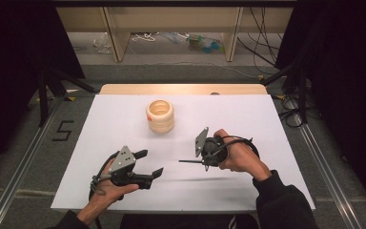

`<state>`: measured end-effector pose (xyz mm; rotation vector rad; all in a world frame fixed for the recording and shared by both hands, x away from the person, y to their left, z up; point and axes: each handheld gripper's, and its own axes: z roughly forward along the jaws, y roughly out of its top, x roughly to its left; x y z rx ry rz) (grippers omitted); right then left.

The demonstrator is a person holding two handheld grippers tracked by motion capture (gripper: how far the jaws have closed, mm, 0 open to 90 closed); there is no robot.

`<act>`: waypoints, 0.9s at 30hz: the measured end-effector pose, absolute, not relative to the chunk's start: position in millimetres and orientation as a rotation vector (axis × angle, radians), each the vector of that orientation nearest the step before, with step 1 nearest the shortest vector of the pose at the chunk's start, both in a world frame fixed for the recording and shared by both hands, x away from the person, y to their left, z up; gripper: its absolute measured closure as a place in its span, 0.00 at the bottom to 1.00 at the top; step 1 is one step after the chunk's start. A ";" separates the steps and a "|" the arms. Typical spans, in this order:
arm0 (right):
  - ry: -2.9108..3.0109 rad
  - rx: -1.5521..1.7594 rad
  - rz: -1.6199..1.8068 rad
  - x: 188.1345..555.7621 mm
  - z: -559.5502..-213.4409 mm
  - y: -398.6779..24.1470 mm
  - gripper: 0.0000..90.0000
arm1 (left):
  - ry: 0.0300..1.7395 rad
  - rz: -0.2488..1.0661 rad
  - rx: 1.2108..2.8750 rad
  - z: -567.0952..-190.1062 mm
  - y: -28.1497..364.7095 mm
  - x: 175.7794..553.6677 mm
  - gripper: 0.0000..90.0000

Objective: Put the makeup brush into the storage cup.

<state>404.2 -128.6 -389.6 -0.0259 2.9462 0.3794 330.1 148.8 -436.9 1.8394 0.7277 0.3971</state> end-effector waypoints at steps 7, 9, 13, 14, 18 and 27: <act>2.965 -0.068 0.346 392.5 -391.5 -113.2 0.93 | 0.691 0.357 1.909 -438.8 134.2 330.2 0.18; 2.968 -0.085 0.347 390.4 -391.9 -109.2 0.93 | 0.675 0.347 1.929 -439.2 132.3 330.7 0.19; 2.973 -0.126 0.325 388.2 -394.2 -103.1 0.93 | 0.668 0.339 1.958 -439.4 130.2 331.0 0.21; 2.975 -0.137 0.321 387.5 -395.0 -101.7 0.93 | 0.665 0.341 1.961 -439.6 129.9 331.3 0.21; 2.975 -0.160 0.332 385.6 -395.7 -98.4 0.93 | 0.659 0.317 1.987 -440.7 127.5 330.9 0.24; 2.987 -0.217 0.326 379.4 -397.1 -91.4 0.93 | 0.661 0.244 2.025 -445.1 121.4 332.1 0.27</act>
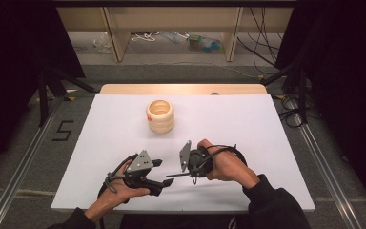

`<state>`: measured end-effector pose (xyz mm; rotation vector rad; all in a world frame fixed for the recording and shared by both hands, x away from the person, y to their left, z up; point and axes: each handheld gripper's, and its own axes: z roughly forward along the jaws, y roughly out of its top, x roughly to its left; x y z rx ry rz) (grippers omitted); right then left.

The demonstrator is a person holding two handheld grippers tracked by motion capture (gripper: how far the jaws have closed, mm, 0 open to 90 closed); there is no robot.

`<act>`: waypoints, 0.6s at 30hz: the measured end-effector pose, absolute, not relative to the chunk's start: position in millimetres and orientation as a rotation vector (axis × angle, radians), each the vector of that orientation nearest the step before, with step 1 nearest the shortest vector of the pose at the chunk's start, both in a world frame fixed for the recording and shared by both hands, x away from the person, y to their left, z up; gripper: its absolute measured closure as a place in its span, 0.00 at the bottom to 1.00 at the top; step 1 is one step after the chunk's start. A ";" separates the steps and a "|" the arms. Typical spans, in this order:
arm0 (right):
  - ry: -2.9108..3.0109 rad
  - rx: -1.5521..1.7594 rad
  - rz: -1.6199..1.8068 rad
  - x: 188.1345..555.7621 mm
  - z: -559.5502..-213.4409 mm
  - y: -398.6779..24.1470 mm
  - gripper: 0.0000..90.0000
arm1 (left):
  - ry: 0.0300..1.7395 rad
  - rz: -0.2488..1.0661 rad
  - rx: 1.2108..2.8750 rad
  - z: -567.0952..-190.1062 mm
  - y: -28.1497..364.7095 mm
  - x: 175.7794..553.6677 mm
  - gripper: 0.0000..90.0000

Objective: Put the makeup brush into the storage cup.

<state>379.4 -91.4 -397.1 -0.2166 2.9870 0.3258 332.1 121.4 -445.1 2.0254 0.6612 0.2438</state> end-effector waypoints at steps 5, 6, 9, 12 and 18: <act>2.988 -0.232 0.319 376.3 -398.2 -88.3 0.93 | 0.638 0.209 2.045 -445.2 119.7 333.5 0.29; 2.988 -0.236 0.322 375.7 -398.4 -87.6 0.93 | 0.639 0.208 2.044 -445.2 119.2 333.2 0.30; 2.987 -0.251 0.318 374.6 -398.8 -86.1 0.93 | 0.633 0.196 2.038 -444.8 118.0 332.6 0.33; 2.997 -0.253 0.321 373.7 -399.0 -85.2 0.93 | 0.630 0.170 2.054 -444.8 117.1 332.2 0.36; 2.995 -0.276 0.329 371.1 -398.0 -82.1 0.93 | 0.620 0.160 2.068 -445.2 113.6 330.5 0.44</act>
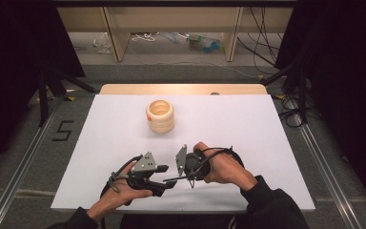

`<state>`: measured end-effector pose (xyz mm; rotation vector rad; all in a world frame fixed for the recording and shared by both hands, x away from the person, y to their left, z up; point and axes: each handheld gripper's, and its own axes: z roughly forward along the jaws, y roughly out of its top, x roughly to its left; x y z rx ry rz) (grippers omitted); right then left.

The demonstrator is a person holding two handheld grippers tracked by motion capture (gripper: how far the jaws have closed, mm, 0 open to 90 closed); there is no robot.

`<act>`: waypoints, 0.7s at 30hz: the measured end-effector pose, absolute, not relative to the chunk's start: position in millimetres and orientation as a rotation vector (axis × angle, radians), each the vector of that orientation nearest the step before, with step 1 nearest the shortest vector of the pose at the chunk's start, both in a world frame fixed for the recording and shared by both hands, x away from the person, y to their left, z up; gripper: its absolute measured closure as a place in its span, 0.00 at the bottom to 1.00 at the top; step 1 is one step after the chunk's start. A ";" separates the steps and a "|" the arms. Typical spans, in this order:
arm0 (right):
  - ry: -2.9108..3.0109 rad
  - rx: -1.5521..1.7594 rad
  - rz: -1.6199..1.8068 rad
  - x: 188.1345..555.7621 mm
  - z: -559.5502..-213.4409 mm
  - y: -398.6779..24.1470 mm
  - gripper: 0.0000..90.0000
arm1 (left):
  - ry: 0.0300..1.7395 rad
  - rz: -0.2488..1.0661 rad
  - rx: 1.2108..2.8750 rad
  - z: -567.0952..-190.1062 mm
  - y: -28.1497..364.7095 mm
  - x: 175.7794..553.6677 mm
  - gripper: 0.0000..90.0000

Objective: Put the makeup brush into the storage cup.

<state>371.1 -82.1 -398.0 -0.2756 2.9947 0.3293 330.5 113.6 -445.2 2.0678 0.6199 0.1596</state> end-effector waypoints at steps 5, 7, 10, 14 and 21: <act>2.993 -0.280 0.337 368.5 -397.2 -80.0 0.93 | 0.610 0.141 2.080 -446.2 111.5 330.1 0.53; 2.993 -0.292 0.340 368.2 -396.9 -79.5 0.93 | 0.571 0.150 2.100 -446.2 111.4 331.5 0.54; 2.994 -0.290 0.338 367.0 -397.0 -78.8 0.93 | 0.581 0.134 2.109 -447.1 109.8 330.4 0.58; 2.988 -0.309 0.337 365.7 -397.1 -77.3 0.93 | 0.571 0.117 2.104 -448.1 107.9 330.6 0.61; 2.989 -0.332 0.358 364.5 -395.7 -76.4 0.93 | 0.572 0.103 2.110 -447.7 107.6 330.8 0.68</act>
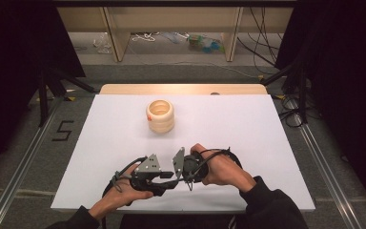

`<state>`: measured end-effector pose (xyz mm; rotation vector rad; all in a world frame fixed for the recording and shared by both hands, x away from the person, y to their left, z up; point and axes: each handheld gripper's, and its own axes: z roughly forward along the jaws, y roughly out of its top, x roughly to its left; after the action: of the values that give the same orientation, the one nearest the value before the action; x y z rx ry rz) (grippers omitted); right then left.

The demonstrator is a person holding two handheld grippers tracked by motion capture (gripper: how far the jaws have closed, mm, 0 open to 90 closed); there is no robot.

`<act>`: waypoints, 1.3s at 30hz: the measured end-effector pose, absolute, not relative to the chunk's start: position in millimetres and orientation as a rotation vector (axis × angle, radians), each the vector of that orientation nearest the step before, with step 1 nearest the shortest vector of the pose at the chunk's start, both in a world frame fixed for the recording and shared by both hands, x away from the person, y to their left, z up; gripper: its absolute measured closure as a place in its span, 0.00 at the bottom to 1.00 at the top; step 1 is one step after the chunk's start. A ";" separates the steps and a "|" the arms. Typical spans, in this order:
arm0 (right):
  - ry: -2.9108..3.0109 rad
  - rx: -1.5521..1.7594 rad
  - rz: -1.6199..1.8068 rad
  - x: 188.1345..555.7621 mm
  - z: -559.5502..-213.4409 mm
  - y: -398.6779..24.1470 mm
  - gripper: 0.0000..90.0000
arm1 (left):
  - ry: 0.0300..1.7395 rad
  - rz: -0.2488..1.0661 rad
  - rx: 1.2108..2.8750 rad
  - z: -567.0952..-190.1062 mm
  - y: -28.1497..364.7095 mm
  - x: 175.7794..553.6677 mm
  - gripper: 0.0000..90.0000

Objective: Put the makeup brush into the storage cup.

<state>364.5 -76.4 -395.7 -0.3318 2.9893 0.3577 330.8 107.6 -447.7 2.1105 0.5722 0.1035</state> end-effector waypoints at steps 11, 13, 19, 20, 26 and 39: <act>2.979 -0.360 0.363 362.4 -394.3 -74.4 0.93 | 0.546 0.082 2.126 -449.0 104.9 330.5 0.74; 2.976 -0.371 0.367 362.5 -393.6 -74.1 0.93 | 0.544 0.077 2.127 -449.4 104.9 330.8 0.76; 2.962 -0.378 0.360 360.7 -392.5 -72.6 0.93 | 0.532 0.071 2.134 -449.5 104.8 331.3 0.78; 2.966 -0.384 0.366 361.0 -392.9 -72.4 0.93 | 0.499 0.086 2.153 -449.1 105.5 332.9 0.79; 2.959 -0.393 0.356 360.0 -391.5 -72.1 0.93 | 0.514 0.049 2.132 -450.6 103.6 331.4 0.81; 2.950 -0.417 0.354 357.8 -391.1 -70.5 0.93 | 0.478 0.054 2.154 -451.1 103.9 332.5 0.88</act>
<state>357.8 -70.5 -391.1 -0.4174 2.9500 0.3542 332.5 103.9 -451.1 2.1539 0.4783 0.0537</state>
